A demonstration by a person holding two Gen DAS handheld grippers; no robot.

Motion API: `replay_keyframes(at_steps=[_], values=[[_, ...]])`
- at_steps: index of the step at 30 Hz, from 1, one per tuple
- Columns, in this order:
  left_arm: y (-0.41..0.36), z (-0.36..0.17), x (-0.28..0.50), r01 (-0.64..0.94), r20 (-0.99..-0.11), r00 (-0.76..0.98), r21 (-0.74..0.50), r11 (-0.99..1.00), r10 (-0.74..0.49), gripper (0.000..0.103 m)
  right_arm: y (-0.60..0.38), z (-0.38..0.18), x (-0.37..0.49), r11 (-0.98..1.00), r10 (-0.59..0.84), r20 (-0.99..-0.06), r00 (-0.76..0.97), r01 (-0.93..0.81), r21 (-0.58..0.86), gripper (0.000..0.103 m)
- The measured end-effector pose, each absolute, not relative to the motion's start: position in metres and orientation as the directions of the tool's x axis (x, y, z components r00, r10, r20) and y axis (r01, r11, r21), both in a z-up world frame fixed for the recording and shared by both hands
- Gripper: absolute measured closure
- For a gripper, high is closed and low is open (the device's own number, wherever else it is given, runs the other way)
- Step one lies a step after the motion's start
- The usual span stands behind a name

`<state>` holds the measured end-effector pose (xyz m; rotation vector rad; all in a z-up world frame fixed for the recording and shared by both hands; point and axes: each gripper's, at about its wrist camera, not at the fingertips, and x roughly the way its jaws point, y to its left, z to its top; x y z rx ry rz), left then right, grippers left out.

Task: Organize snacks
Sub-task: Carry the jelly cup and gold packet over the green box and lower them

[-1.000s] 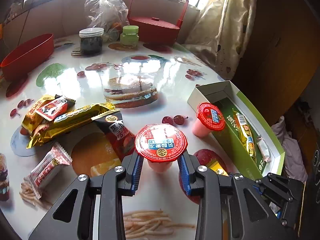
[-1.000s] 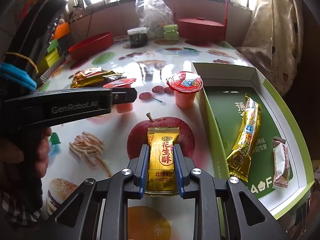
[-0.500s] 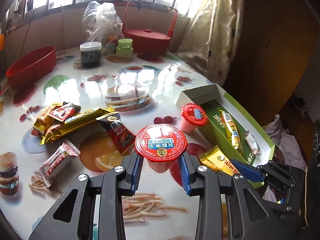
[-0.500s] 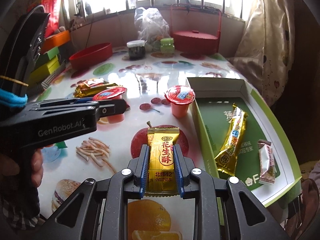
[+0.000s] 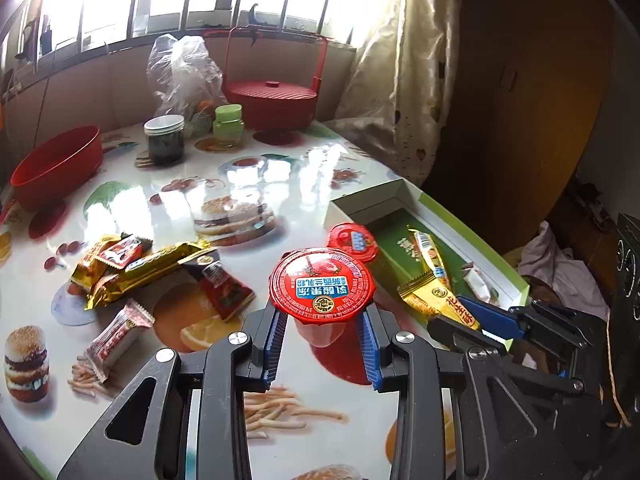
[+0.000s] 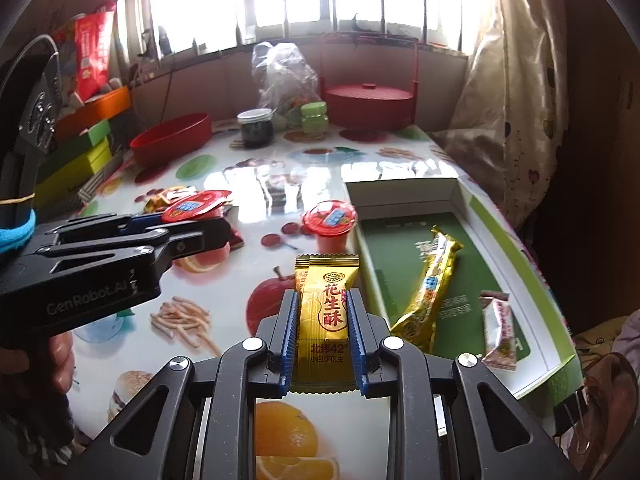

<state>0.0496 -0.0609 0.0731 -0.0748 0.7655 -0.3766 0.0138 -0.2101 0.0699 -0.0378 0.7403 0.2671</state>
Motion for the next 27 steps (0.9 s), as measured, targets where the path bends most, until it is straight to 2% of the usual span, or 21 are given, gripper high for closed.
replay_keyframes(at_steps=[27], values=[[-0.139, 0.09, 0.077, 0.48, -0.645, 0.585, -0.212, 0.851, -0.491, 0.068, -0.289, 0.077, 0.025, 0.996, 0.089, -0.66, 0.746, -0.064, 0.062, 0.08]])
